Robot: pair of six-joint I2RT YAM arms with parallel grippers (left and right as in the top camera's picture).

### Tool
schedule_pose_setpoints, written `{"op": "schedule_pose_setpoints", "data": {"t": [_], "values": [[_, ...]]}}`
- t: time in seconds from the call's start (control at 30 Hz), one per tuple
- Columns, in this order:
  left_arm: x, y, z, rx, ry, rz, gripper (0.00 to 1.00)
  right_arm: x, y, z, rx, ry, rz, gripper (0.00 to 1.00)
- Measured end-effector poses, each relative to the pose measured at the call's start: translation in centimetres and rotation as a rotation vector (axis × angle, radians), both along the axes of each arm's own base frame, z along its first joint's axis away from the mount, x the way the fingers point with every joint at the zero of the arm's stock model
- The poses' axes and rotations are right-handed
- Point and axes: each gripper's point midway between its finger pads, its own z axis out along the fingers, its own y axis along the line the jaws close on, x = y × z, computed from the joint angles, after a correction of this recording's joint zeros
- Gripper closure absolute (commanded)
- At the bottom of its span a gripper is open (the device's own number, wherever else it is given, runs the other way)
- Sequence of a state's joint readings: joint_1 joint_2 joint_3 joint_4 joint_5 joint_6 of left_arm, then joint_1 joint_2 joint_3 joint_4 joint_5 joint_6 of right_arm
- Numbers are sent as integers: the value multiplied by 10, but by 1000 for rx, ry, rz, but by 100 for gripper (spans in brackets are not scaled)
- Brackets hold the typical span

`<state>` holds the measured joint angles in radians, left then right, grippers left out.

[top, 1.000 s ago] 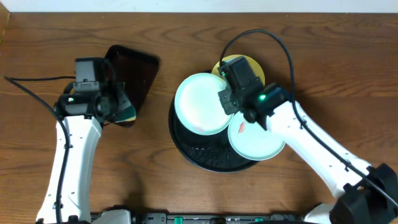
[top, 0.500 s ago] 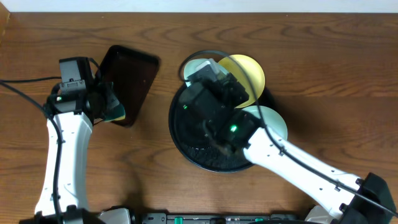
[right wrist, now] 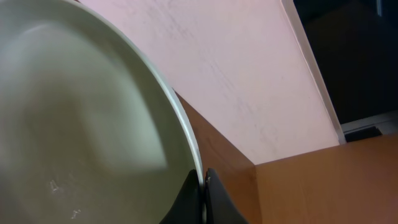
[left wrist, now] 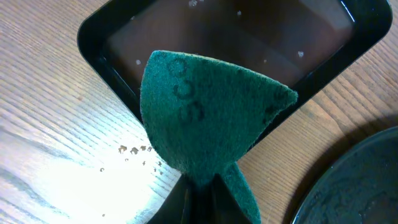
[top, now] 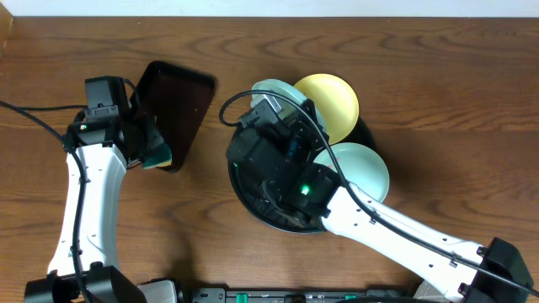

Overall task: Clean dirty plates on tray and stack at the side
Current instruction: 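Grasp the cleaned pale green plate with the right gripper and move it right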

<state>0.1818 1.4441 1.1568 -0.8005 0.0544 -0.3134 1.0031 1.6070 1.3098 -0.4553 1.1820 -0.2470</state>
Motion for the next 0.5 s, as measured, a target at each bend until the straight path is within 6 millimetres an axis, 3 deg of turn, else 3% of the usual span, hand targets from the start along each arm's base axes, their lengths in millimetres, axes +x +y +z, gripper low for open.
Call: {"op": "schedule_pose_setpoints", "data": {"t": [0.2, 0.37, 0.5], "values": [[0, 0, 0, 0, 1, 0, 92, -1, 0, -6, 43, 16, -1, 99], [-1, 0, 0, -2, 4, -1, 92, 4, 4, -41, 249, 168, 30, 99], [-1, -1, -1, -3, 6, -1, 93, 30, -19, -64, 499, 279, -47, 99]]}}
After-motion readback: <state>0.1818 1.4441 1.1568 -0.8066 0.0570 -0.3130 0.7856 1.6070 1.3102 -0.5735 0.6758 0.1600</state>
